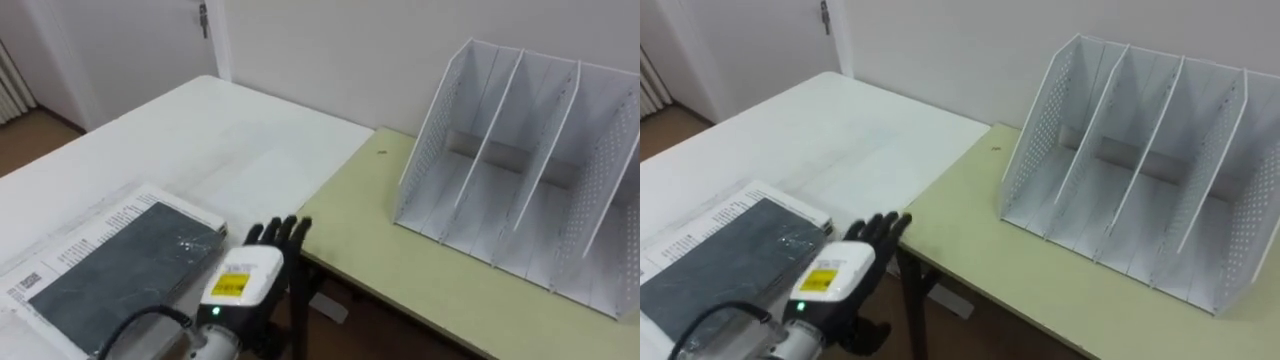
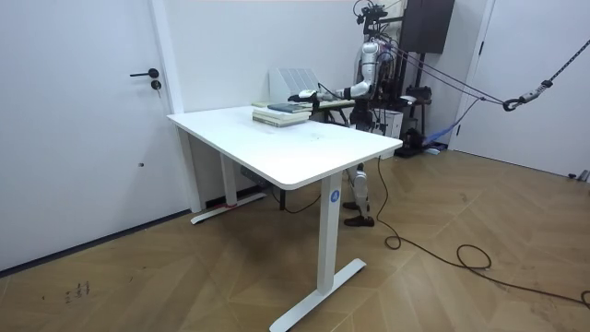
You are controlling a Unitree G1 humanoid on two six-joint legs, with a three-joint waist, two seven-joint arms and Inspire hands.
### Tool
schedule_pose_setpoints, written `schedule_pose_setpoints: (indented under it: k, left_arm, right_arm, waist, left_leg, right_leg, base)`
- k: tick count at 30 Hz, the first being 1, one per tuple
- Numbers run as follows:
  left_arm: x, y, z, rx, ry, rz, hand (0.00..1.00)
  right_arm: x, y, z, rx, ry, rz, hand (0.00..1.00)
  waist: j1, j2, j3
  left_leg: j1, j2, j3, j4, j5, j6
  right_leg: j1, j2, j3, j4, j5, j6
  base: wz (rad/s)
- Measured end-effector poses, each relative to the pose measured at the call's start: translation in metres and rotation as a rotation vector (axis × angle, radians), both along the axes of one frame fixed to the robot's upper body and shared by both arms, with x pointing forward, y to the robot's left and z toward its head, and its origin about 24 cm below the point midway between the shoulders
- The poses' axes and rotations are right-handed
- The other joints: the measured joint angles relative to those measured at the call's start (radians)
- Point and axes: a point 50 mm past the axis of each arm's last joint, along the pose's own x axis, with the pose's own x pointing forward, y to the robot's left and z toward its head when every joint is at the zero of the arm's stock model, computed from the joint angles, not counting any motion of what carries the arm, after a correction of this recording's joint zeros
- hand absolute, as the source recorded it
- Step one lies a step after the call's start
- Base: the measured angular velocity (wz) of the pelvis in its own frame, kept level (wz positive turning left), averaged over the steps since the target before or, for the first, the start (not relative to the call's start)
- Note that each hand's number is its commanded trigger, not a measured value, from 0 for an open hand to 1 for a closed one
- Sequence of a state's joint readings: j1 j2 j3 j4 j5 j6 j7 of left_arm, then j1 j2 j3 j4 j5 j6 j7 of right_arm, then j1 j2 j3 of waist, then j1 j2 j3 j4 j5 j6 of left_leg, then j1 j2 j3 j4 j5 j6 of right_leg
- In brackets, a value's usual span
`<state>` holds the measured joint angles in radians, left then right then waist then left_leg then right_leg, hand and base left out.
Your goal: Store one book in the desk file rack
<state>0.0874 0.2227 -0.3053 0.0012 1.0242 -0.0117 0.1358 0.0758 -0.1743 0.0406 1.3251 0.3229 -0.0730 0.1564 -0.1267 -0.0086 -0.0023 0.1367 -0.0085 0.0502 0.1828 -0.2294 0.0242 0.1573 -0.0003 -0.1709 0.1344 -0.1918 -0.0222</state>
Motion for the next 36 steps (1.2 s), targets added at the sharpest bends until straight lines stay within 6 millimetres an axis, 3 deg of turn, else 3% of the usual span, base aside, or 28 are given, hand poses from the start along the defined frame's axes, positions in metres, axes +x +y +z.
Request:
schedule_pose_setpoints:
  k: [16,29,36]
  left_arm:
    - [-0.005,0.023,0.002,0.065,-0.107,0.088,0.00]
    - [-0.021,0.038,-0.012,0.115,-0.041,0.163,0.00]
    - [-0.032,0.045,-0.021,0.129,0.007,0.201,0.00]
  right_arm:
    - [-0.005,-0.004,0.000,0.001,0.022,0.005,0.00]
    - [-0.002,-0.006,0.001,0.015,0.039,0.066,0.00]
    - [-0.005,-0.007,0.001,0.010,0.052,0.064,0.00]
  waist:
    - [0.050,-0.003,0.0016]
    - [0.064,-0.010,-0.0027]
    - [0.082,-0.009,-0.0007]
  left_leg:
    - [-0.005,-0.004,-0.030,0.007,0.000,0.000]
    - [-0.017,-0.005,-0.034,0.015,0.000,0.000]
    - [-0.010,-0.004,-0.038,0.014,0.000,0.000]
  right_leg:
    - [0.001,-0.001,-0.009,-0.001,0.001,-0.001]
    - [0.000,-0.004,-0.033,-0.004,0.000,-0.001]
    - [0.011,-0.004,-0.032,0.000,0.001,-0.002]
  base:
    - [0.03]
    - [0.04]
    - [0.00]
